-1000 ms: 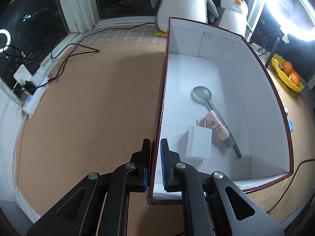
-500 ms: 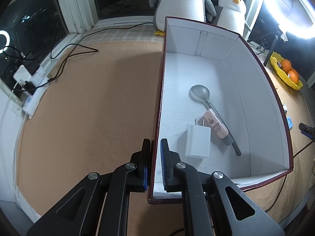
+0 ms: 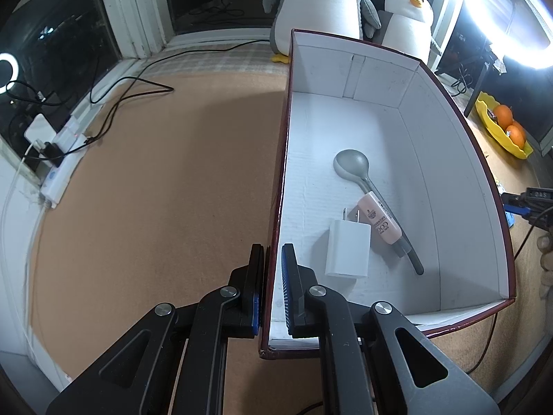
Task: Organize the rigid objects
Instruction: 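Move the right tool back over the remaining items on the table, then close the right gripper on the green-white lip balm stick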
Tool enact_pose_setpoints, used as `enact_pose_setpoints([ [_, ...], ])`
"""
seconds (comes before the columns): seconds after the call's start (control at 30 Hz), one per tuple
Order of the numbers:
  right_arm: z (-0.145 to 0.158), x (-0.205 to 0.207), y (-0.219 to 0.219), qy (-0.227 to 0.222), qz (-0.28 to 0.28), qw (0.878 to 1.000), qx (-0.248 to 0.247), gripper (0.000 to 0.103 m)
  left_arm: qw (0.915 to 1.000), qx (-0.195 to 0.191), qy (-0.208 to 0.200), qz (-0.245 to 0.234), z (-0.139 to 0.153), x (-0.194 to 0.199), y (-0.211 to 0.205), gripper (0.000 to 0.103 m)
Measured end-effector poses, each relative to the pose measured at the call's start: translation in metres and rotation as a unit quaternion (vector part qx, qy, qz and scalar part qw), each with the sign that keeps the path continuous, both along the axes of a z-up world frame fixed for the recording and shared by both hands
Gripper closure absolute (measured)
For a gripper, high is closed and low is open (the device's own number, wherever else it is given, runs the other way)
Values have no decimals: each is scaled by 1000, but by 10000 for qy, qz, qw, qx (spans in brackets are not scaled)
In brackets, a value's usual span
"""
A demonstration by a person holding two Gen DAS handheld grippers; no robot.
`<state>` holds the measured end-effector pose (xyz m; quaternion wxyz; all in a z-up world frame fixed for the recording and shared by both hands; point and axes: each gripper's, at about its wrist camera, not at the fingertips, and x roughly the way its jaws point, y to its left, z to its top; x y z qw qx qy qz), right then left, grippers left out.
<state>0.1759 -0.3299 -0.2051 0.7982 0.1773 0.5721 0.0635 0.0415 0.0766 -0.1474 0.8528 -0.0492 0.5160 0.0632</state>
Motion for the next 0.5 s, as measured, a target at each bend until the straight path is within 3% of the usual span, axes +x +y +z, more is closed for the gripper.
enact_pose_setpoints([
  [0.27,-8,22,14,333,123,9990,-255,82,10000,-9,2,8,0,0,1,94],
  [0.5,-11,30,32,424,506,9945,-817,82,10000,-10,2,10,0,0,1,94],
])
